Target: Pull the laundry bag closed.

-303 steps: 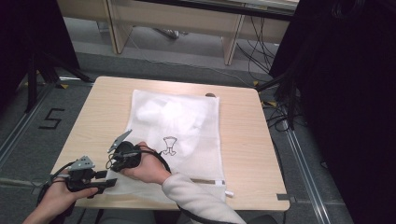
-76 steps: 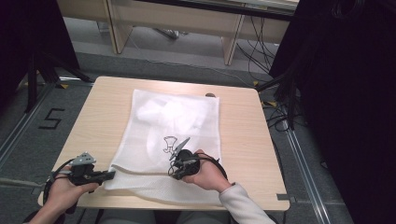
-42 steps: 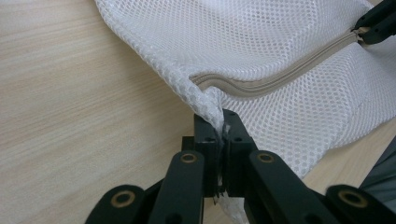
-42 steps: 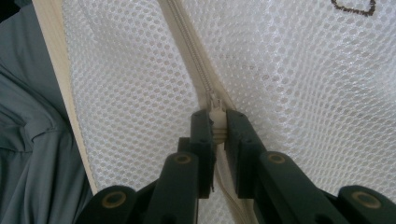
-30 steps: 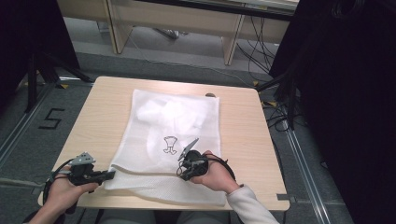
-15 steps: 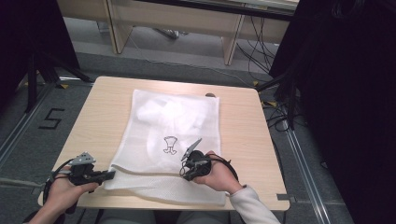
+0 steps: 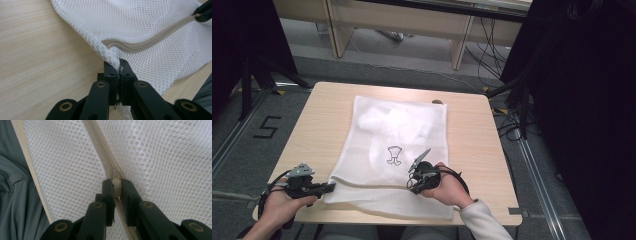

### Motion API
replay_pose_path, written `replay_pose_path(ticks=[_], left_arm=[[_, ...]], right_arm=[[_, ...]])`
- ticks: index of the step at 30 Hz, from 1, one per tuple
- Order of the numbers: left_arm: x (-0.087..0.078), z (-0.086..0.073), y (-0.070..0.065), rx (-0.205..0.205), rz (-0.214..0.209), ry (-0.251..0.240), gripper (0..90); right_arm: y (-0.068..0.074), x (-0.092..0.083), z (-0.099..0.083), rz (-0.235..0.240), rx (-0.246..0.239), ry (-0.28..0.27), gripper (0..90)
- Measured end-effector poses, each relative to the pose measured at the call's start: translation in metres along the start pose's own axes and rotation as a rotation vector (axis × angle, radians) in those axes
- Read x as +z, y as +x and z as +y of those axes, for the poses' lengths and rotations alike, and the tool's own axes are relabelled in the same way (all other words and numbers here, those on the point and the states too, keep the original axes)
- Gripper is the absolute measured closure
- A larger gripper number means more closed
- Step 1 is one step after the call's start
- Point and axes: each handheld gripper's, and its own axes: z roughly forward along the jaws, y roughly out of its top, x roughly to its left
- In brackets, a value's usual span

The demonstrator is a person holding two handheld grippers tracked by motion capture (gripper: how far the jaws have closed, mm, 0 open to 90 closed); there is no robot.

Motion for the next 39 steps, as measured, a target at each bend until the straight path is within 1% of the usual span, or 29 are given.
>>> replay_pose_path(ticks=[1,2,5,6,7,9,10,11,13,15,16,18,19,20,22,23,24,25,29,30,31,33,34,35,36,37,39], left_arm=[[-0.0001,0.0001,0.0001,0.001,0.000,0.000,86.2],[-0.0002,0.0003,0.0002,0.001,0.000,0.001,86.2],[0.0001,-0.0001,0.0004,-0.002,0.000,-0.002,86.2],[-0.0002,0.0000,0.0006,0.000,0.001,-0.001,86.2],[-0.0002,0.0000,0.0006,-0.001,0.001,-0.001,86.2],[0.0003,0.0000,0.0002,-0.004,0.000,-0.003,86.2],[-0.0001,0.0000,0.0005,-0.001,0.000,0.000,86.2],[-0.0002,0.0000,0.0005,-0.001,0.000,-0.001,86.2],[-0.0004,0.0002,0.0007,-0.002,-0.001,0.001,86.2],[-0.0008,0.0005,0.0007,-0.005,-0.002,-0.003,86.2],[-0.0028,0.0009,0.0026,0.017,-0.001,0.019,86.2],[-0.0023,0.0008,0.0023,0.012,-0.004,0.017,86.3],[-0.0017,0.0008,0.0015,0.002,-0.005,0.008,86.2],[-0.0025,0.0009,0.0024,0.014,-0.003,0.018,86.2],[-0.0025,0.0008,0.0025,0.011,-0.002,0.019,86.2],[-0.0025,0.0009,0.0023,0.012,0.000,0.019,86.2],[-0.0026,0.0009,0.0024,0.014,0.000,0.020,86.2],[-0.0026,0.0009,0.0025,0.014,0.000,0.020,86.3],[-0.0025,0.0008,0.0026,0.013,-0.001,0.021,86.2],[-0.0010,0.0005,0.0011,-0.012,-0.002,-0.001,86.2],[-0.0010,0.0004,0.0012,-0.011,-0.001,0.000,86.2],[-0.0010,0.0005,0.0010,-0.013,-0.002,0.000,86.2],[-0.0022,0.0008,0.0025,0.009,0.001,0.019,86.2],[-0.0010,0.0005,0.0011,-0.013,-0.001,0.001,86.3],[-0.0011,0.0005,0.0012,-0.012,0.000,0.001,86.2],[-0.0011,0.0005,0.0013,-0.011,0.000,0.001,86.2],[-0.0012,0.0006,0.0012,-0.012,0.000,0.002,86.2]], right_arm=[[-0.0005,0.0004,-0.0005,-0.012,0.006,0.000,82.4],[-0.0017,0.0007,-0.0010,-0.015,-0.002,0.001,82.4],[-0.0023,0.0005,-0.0014,-0.015,0.006,0.004,82.4],[-0.0033,0.0000,-0.0014,-0.020,-0.013,0.011,82.4],[-0.0016,-0.0007,-0.0012,-0.007,0.004,0.002,82.4],[-0.0012,-0.0014,-0.0014,-0.006,0.008,0.000,82.4],[-0.0030,-0.0017,-0.0018,-0.018,-0.010,0.004,82.4],[-0.0009,-0.0025,-0.0017,-0.005,0.012,0.002,82.4],[-0.0011,-0.0018,-0.0017,-0.003,0.003,0.001,82.4],[-0.0003,-0.0024,-0.0013,-0.012,0.001,0.003,82.4],[-0.0004,-0.0024,-0.0013,-0.010,0.000,0.002,82.4],[-0.0005,-0.0028,-0.0017,-0.009,0.004,-0.002,82.4],[-0.0007,-0.0030,-0.0020,-0.011,0.004,-0.004,82.4],[-0.0008,-0.0033,-0.0022,-0.012,0.005,-0.003,82.4],[-0.0014,-0.0030,-0.0026,-0.025,0.001,0.000,82.4],[-0.0018,-0.0025,-0.0030,-0.021,0.003,-0.004,82.4],[-0.0007,-0.0038,-0.0031,-0.012,0.015,0.003,82.4],[-0.0014,-0.0032,-0.0032,-0.010,0.008,0.000,82.4],[-0.0022,-0.0042,-0.0048,-0.009,0.019,-0.001,82.4],[-0.0025,-0.0041,-0.0052,-0.017,0.019,-0.001,82.4],[-0.0037,-0.0047,-0.0060,-0.011,0.013,-0.001,82.4],[-0.0034,-0.0052,-0.0070,-0.011,0.023,0.000,82.4],[-0.0033,-0.0056,-0.0073,-0.011,0.022,-0.002,82.4],[-0.0035,-0.0056,-0.0074,-0.013,0.020,0.001,82.4],[-0.0037,-0.0057,-0.0078,-0.013,0.023,-0.004,82.4],[-0.0041,-0.0057,-0.0081,-0.024,0.022,0.000,82.4],[-0.0043,-0.0062,-0.0092,-0.014,0.025,0.000,82.4]])
